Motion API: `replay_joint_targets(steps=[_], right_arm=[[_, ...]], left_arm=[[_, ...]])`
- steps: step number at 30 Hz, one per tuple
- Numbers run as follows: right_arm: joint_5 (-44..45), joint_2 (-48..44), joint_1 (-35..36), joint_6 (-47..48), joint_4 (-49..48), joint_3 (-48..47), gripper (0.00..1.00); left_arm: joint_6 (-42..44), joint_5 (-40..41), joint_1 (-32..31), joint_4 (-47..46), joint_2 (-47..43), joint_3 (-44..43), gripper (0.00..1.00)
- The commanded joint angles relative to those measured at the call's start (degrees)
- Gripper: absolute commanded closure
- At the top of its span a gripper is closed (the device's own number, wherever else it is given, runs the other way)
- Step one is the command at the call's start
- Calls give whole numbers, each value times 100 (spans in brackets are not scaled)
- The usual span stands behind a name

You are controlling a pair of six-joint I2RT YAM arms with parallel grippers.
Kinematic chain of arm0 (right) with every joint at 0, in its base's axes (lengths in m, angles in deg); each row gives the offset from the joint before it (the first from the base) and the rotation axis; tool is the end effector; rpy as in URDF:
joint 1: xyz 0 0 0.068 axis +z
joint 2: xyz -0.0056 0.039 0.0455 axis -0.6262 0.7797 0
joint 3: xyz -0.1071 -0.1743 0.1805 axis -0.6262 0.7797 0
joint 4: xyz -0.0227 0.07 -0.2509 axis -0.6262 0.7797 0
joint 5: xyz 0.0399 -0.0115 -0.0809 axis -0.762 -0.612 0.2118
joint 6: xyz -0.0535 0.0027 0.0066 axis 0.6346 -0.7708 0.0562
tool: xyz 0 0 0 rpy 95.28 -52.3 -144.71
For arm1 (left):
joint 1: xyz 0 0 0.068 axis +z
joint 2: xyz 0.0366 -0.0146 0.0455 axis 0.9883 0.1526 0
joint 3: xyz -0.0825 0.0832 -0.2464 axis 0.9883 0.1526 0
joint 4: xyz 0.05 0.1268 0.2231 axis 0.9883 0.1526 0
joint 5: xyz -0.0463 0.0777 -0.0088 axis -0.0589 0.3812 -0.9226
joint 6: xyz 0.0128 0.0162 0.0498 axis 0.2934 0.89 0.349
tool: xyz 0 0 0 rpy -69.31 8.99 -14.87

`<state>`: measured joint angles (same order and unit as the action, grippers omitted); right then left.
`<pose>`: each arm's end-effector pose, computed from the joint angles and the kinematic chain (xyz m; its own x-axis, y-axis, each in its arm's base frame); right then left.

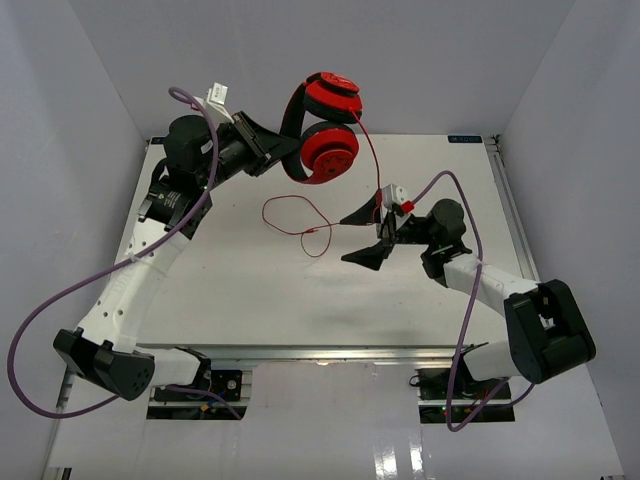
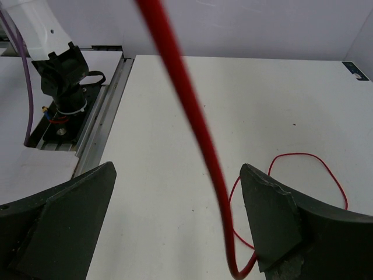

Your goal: Wrap the headphones

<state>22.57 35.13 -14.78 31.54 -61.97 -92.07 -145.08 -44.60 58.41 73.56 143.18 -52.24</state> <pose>0.2398 0.1417 0.2827 0.1145 0.1226 -0.9858 -0.9933 0.0302 -0.1116 0.2534 -0.1195 0.4681 -0.6175 -0.5843 -0.5266 0.2833 0.4593 -0.8419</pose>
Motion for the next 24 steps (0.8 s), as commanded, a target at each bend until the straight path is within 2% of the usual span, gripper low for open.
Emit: replay_joint_targets(steps=[1, 3, 4, 5, 8, 9, 10, 14, 19, 24], right_arm=[[326, 274, 111, -301, -473, -582, 3], [347, 384, 134, -358, -444, -767, 7], [336, 436, 142, -397, -416, -808, 14], [311, 449, 148, -416, -422, -833, 17], [314, 429, 175, -455, -338, -909, 39], [377, 419, 183, -463, -235, -968, 49], [455, 396, 199, -423, -87, -1022, 63], [641, 270, 237, -381, 775, -1373, 83], [1414, -117, 260, 417, 2493, -1698, 92], [3233, -449, 255, 1858, 4757, -2211, 92]], left_arm=[[-698, -153, 13, -633, -64, -44, 100], [-750, -19, 13, -635, -114, -32, 100], [-782, 50, 13, -642, -141, -10, 100], [-801, 169, 13, -642, -172, -3, 100], [-968, 467, 13, -722, -261, 104, 100], [-1031, 522, 13, -814, -275, 148, 100], [-1134, 582, 13, -856, -284, 185, 100], [-1362, 959, 13, -958, -277, 355, 100], [-1663, 1465, 13, -952, -343, 473, 100], [-1613, 2101, 13, -482, -460, 447, 100]])
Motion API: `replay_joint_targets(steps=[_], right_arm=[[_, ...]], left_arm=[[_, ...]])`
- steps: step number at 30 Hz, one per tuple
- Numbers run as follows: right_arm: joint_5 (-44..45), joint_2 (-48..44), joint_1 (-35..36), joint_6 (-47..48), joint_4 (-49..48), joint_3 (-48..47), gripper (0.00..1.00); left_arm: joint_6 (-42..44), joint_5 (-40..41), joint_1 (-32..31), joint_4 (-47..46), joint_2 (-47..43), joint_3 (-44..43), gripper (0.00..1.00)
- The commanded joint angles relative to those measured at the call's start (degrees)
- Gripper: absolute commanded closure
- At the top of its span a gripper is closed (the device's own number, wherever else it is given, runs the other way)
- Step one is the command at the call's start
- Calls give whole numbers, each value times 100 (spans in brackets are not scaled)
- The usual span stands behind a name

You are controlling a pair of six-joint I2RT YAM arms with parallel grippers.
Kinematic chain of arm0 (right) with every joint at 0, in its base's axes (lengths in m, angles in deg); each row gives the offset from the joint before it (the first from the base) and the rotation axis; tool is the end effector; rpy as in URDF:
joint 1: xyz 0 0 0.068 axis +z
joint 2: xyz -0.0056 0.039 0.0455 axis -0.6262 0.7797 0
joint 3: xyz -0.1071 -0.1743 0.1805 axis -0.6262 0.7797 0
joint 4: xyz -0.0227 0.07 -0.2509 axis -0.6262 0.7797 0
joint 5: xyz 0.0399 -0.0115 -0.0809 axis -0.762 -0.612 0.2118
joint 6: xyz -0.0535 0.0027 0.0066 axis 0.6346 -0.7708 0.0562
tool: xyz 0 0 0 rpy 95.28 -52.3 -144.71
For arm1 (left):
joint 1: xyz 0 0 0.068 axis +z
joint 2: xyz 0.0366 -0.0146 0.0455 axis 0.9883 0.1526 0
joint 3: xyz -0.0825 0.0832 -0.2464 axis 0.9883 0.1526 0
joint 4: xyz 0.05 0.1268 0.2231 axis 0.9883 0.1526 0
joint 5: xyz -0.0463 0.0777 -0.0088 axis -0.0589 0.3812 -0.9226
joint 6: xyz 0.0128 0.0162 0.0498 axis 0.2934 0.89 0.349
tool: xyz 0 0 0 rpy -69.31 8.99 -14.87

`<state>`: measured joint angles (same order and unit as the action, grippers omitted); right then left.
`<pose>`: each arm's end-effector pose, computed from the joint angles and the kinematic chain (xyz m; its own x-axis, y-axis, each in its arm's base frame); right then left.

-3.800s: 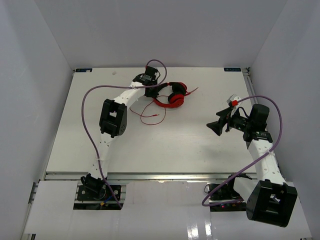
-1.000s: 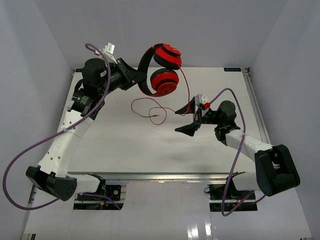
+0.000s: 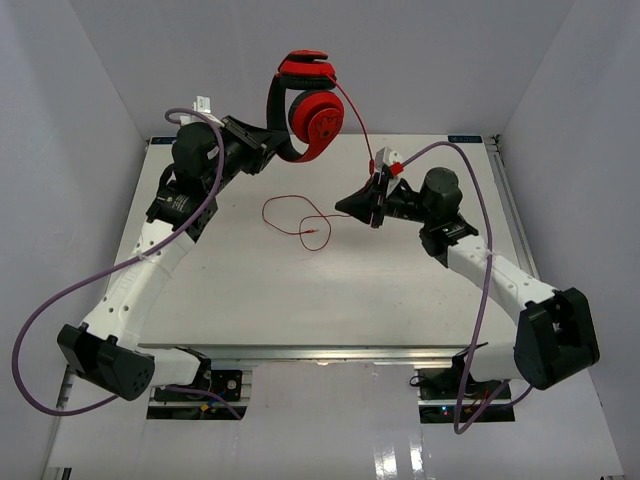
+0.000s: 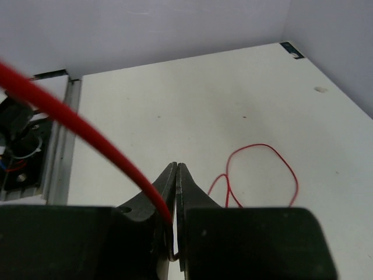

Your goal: Wrap the headphones

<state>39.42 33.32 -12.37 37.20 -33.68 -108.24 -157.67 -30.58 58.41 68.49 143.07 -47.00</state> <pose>0.2614 0.1590 0.3410 0.0498 0.0640 -0.9967 -0.9595 0.2802 -0.0299 0.2665 -0.1158 0.4470 -0.4812 -0.8002 -0.3580 0.0675 0.3733 -0.9252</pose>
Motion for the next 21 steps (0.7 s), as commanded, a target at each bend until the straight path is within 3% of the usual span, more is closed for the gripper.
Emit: replay_joint_targets(steps=[1, 4, 9, 15, 21], right_arm=[[1873, -244, 12, 1500, 2182, -789, 92], [2678, -127, -3, 2062, 2884, -1129, 92], [3022, 310, 108, 2404, 4002, -1813, 92], [4065, 1388, 588, 3092, 5410, -3429, 92], [5581, 1471, 1546, 3760, 5089, -3143, 92]], left_arm=[[-328, 744, 13, 118, -469, -78, 100], [-377, 840, 13, 400, -560, -25, 100], [-676, 1036, 13, 716, -814, 37, 100], [-1217, 968, 13, 1007, -996, 81, 100], [-1730, 1000, 13, 1035, -943, 161, 100]])
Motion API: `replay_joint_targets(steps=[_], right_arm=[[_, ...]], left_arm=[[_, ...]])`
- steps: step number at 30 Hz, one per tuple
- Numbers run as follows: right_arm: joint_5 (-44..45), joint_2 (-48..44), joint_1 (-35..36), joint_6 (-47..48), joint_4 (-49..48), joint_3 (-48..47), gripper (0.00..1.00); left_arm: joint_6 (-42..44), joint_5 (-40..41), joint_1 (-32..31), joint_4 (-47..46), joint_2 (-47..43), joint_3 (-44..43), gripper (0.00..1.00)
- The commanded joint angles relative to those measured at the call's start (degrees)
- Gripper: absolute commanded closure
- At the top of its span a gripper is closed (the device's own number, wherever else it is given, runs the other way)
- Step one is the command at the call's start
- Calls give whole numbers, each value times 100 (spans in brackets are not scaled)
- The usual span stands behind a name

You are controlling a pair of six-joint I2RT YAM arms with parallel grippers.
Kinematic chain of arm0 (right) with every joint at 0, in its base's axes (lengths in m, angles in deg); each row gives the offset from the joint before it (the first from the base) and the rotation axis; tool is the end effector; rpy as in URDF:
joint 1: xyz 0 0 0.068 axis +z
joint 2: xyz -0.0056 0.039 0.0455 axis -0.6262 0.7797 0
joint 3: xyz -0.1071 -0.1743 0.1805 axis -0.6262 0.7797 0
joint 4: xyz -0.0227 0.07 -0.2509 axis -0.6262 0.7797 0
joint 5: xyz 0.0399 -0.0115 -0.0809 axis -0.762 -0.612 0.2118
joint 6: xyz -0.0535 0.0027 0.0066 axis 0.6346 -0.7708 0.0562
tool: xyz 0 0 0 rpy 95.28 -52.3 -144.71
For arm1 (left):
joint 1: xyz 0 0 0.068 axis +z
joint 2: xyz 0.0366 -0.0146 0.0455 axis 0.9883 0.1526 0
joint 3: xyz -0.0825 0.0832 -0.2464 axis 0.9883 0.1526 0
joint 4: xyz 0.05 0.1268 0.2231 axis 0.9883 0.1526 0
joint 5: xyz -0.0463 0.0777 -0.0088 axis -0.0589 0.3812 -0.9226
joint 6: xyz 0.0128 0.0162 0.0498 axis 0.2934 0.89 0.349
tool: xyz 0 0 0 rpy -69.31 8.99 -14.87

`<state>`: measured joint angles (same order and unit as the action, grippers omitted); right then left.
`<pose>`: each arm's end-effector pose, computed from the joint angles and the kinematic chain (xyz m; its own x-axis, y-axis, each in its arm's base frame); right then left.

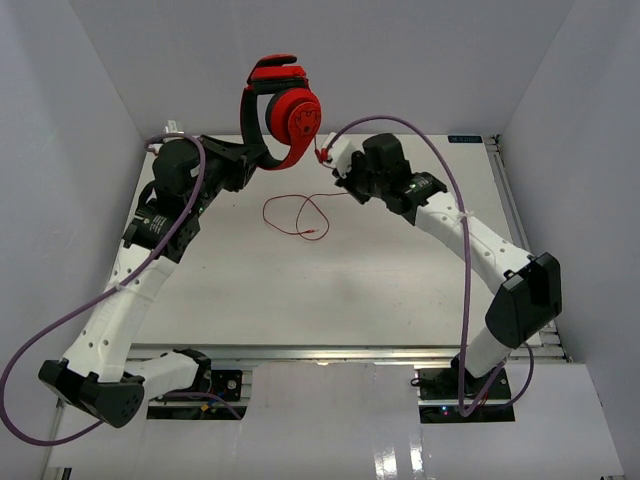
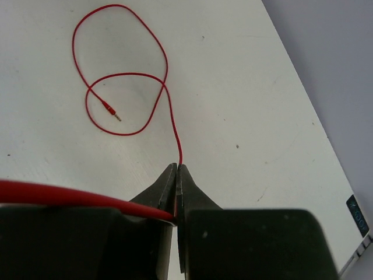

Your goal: Wrap the headphones

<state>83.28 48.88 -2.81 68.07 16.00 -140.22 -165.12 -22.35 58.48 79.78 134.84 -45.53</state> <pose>0.3042 0.2232 0.3597 -0.0290 -0.5981 -0.8009 -0.7273 0.5623 -0.3936 0.2229 -0.0916 0.4524 -0.3773 -0.8908 -0.2530 -0.0976 0.3100 -0.9457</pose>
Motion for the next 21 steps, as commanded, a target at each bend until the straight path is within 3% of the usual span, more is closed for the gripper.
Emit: replay_joint_targets(steps=[1, 5, 10, 21], right_arm=[[1459, -152, 839, 796, -48, 280, 92], [1863, -404, 1317, 989, -354, 777, 92], [1837, -886, 1325, 1177, -559, 1093, 92], [2899, -1763, 1502, 2932, -1495, 2070, 92]], left_arm=[[-1017, 222, 7, -109, -15, -37, 100], [-868, 452, 7, -86, 496, -364, 100], [-358, 989, 7, -33, 902, -669, 100], [1693, 2005, -60, 191, 1688, -954, 100]])
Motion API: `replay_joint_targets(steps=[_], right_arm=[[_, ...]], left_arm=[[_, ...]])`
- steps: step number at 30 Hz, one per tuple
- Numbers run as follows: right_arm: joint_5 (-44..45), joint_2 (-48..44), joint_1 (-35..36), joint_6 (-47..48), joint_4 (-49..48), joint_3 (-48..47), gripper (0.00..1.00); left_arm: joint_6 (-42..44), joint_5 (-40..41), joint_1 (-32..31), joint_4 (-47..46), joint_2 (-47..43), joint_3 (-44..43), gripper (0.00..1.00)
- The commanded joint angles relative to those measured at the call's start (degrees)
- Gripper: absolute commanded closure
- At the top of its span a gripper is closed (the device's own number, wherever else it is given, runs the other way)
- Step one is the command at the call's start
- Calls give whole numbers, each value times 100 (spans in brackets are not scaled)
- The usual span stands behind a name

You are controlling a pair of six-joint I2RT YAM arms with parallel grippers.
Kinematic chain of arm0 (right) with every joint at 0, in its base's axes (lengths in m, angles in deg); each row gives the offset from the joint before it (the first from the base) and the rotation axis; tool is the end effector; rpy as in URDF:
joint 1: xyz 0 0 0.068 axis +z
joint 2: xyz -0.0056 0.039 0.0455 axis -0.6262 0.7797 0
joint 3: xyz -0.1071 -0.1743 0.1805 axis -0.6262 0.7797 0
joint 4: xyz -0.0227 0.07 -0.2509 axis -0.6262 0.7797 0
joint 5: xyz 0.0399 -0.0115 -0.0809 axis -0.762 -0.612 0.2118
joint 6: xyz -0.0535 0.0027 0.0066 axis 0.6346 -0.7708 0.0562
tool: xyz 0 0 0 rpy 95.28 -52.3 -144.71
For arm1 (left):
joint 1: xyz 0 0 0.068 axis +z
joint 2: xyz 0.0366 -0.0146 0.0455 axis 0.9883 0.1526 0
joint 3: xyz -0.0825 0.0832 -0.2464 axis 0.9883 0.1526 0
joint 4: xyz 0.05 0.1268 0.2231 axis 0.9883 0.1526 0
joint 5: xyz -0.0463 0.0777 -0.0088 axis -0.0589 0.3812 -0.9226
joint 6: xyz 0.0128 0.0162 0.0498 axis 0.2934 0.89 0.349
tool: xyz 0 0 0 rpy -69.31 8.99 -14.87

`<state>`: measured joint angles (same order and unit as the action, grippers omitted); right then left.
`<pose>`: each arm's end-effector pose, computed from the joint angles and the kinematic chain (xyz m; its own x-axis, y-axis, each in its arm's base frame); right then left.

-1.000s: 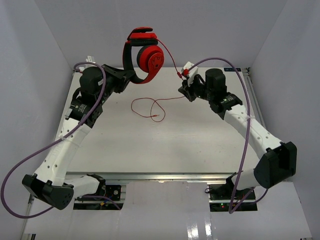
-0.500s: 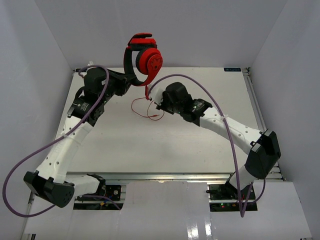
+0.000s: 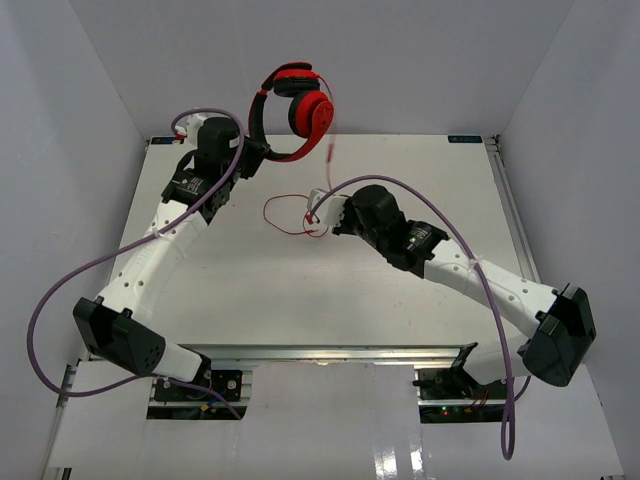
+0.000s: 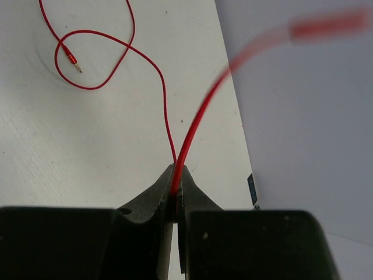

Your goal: Wrap the headphones

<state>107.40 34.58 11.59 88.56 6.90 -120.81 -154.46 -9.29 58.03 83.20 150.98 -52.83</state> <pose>0.2106 0.2344 0.3392 0.2185 -0.8326 -0.5089 -0.5259 0.3389 -0.7802 0.2977 -0.1170 0.4157 -0.2932 -0.8223 -0.4878 -0.2763 0.5613 -0.7801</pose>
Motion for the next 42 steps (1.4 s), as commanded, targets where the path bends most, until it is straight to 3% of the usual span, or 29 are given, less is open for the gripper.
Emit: replay_joint_targets(steps=[1, 8, 14, 19, 24, 30, 37, 42], right_arm=[[590, -375, 62, 1004, -655, 182, 92], [661, -670, 62, 1067, -628, 189, 92], [362, -732, 68, 1011, -419, 313, 92], [-64, -923, 71, 1255, 168, -3, 92], [-180, -916, 18, 1497, 536, -755, 92], [-688, -1061, -368, 1467, 860, -1364, 92], [-1092, -942, -432, 1315, 1018, -1524, 92], [-1235, -851, -767, 1195, 745, -1453, 92]], left_arm=[[795, 796, -36, -139, 134, -219, 100], [1273, 1314, -115, -139, 393, 84, 100], [1166, 792, -115, -278, 391, 185, 100], [1985, 560, -115, -466, 452, 172, 100], [3464, -741, -124, -612, 805, 171, 100], [4778, -1380, -124, -1228, 357, 1201, 100], [5400, -2577, -134, -1465, 206, 1615, 100], [5866, -2905, -168, -1542, -156, 1890, 100]])
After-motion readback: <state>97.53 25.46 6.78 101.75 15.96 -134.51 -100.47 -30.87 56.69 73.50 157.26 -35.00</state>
